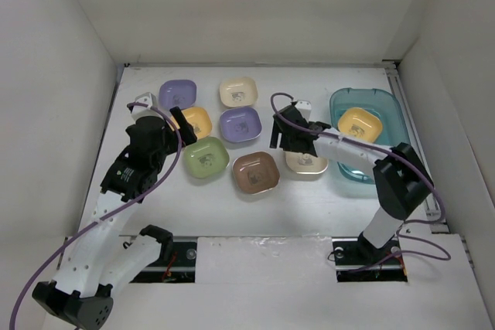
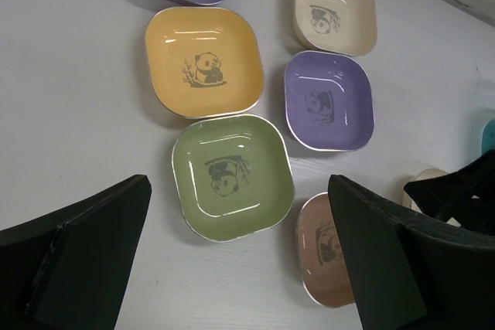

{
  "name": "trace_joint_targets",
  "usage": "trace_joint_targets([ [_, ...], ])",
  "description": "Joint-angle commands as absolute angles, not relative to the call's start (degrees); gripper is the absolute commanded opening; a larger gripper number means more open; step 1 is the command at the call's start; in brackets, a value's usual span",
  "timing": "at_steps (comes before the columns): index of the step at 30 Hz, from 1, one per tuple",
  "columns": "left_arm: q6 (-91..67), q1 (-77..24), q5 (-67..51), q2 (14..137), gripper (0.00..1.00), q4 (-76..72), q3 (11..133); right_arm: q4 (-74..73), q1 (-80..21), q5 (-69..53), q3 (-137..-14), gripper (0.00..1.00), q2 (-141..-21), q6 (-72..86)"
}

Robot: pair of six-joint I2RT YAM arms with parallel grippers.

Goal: Place the plates into the plastic bin on the countertop

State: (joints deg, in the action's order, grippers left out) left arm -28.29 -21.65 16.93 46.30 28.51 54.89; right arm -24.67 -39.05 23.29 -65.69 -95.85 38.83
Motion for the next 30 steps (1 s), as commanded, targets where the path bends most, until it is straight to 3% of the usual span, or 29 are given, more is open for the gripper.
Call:
trace_joint_targets([
  [1,-27.4,-21.5,16.9,46.0,1.0,26.7,55.5,-18.0,-38.5,22.2,-66.2,0.86,-99.1,42.2],
  [4,-27.4,-21.5,16.9,46.0,1.0,26.7,55.5,-18.0,-38.0,22.2,-67.4,0.81,-102.6,43.0],
  [10,-27.4,-21.5,16.9,45.4,1.0,26.7,55.0,-16.7,-35.7,19.5,-67.9,0.6,-106.9,43.0],
  [11,-27.4,-21.5,16.9,45.4,1.0,26.7,55.0,-16.7,-35.7,19.5,-67.9,0.54,-106.9,43.0],
  [12,-27.4,-21.5,16.9,45.4,1.0,26.7,55.0,-16.7,-35.0,19.5,-68.6,0.41,-107.6,42.4],
  [14,-27.4,-21.5,16.9,44.8,1.0,26.7,55.0,-17.3,-34.3,18.9,-70.5,0.33,-108.2,41.7],
  [18,-27.9,-21.5,16.9,44.8,1.0,26.7,55.0,-19.6,-31.8,19.6,-75.8,0.01,-110.8,39.9],
  [22,-27.9,-21.5,16.9,44.8,1.0,26.7,55.0,-23.6,-29.4,20.2,-83.0,0.0,-112.7,36.7],
  [30,-27.9,-21.5,16.3,45.4,1.0,26.7,55.0,-29.5,-21.8,20.0,-91.6,0.0,-102.1,28.8],
])
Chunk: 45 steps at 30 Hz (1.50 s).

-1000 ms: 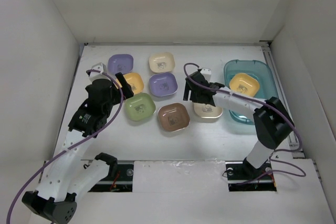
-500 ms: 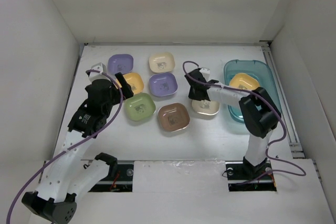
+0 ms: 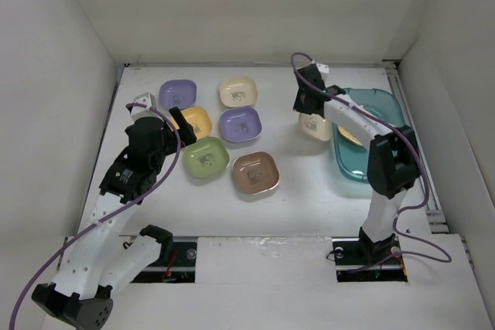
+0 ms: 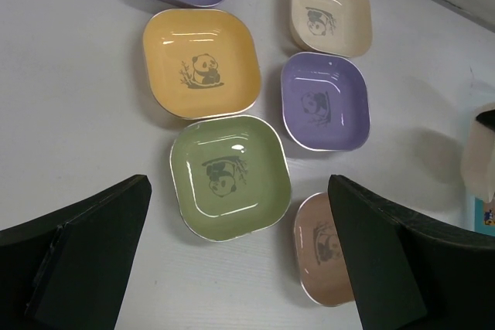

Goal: Place the plates into the plastic bin on the countertop

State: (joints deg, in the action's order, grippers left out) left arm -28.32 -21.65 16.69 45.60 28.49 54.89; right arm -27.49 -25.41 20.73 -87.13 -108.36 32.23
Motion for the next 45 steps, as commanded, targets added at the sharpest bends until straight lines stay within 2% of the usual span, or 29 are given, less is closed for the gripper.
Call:
trace_joint_targets([
  [1,-27.9,-21.5,16.3,45.4,1.0,26.7,55.0,-30.1,-19.2,17.9,-92.1,0.0,-101.1,28.8],
  [7,-27.9,-21.5,16.3,45.4,1.0,26.7,55.0,-26.5,-9.4,0.9,-92.6,0.0,-94.1,28.3],
  [11,-27.9,-21.5,16.3,45.4,1.0,26.7,55.0,-20.4,-2.4,-18.6,-89.0,0.0,-91.5,30.3],
  [16,-27.9,-21.5,16.9,44.8,1.0,26.7,55.0,-22.2,-1.3,-22.9,-89.6,0.0,-95.1,28.3],
  [20,-27.9,-21.5,16.9,44.8,1.0,26.7,55.0,-21.3,-2.5,-15.0,-86.6,0.0,-91.7,27.8],
  [29,-27.9,-21.5,16.9,44.8,1.0,26.7,55.0,-26.4,3.4,6.1,-84.0,0.0,-87.6,28.9],
  [37,-27.9,-21.5,16.3,45.9,1.0,26.7,55.0,-22.1,11.2,11.0,-74.7,0.0,-86.0,33.5],
  [45,-27.4,-21.5,15.1,46.6,1.0,26.2,55.0,-20.4,15.6,12.7,-77.0,0.0,-92.5,34.7],
])
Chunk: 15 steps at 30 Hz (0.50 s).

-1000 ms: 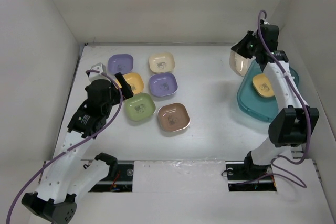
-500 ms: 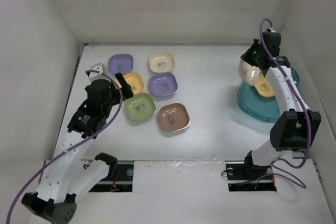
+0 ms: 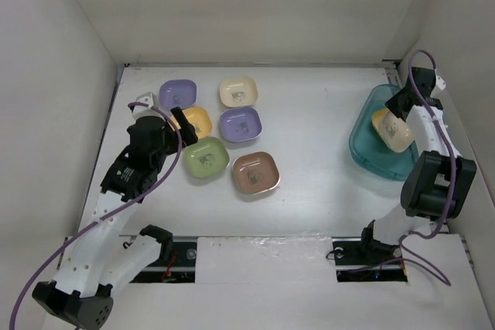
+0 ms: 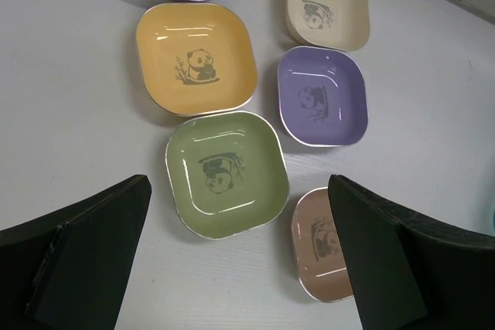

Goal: Place the plates into the plastic bin on the countertop

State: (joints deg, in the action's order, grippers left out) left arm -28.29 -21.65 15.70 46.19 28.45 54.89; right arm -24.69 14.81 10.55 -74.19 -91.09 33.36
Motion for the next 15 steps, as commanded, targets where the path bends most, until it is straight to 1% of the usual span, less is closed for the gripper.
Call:
trace_joint_targets([
  [1,-27.4,-21.5,14.6,47.1,1.0,26.2,55.0,-20.4,15.6,13.4,-77.7,0.0,-93.5,34.7],
  [4,-27.4,-21.5,14.6,47.6,1.0,26.2,55.0,-22.9,15.6,16.1,-83.1,0.0,-97.4,34.7],
  [9,-27.4,-21.5,14.6,47.6,1.0,26.2,55.0,-25.2,15.6,18.5,-87.4,0.0,-102.0,34.7],
  [15,-26.9,-21.5,14.1,47.6,1.0,26.2,55.0,-26.4,15.6,20.4,-88.6,0.01,-103.2,35.2],
])
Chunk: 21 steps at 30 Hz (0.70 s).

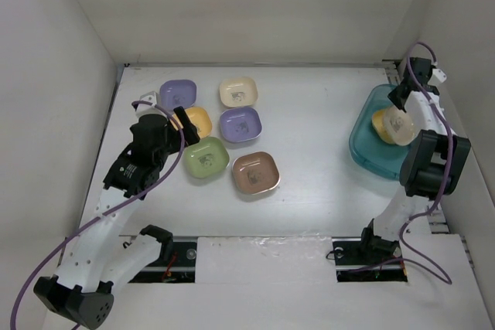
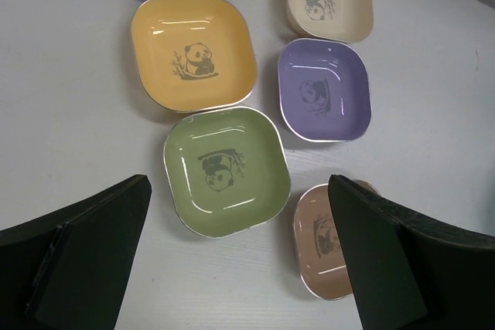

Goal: Place the plates into the plastic bin on the countertop

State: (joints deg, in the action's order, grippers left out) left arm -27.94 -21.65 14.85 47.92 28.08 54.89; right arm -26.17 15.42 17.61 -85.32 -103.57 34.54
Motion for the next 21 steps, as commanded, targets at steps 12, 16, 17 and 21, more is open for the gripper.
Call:
trace_joint_targets([
  [12,-26.9,-21.5,14.1,47.6,1.0,26.2,55.0,-28.4,9.6,24.0,-88.1,0.86,-105.5,36.3],
  [16,-26.9,-21.5,14.1,47.1,1.0,26.2,54.5,-26.6,7.3,23.3,-85.3,0.86,-106.0,35.6],
  [17,-26.9,-21.5,14.1,47.1,1.0,26.2,54.5,-25.8,7.3,21.6,-84.6,0.86,-106.0,35.1],
  [21,-26.9,-21.5,14.1,47.1,1.0,26.2,54.5,-25.1,5.1,20.9,-83.1,0.86,-107.5,33.8],
])
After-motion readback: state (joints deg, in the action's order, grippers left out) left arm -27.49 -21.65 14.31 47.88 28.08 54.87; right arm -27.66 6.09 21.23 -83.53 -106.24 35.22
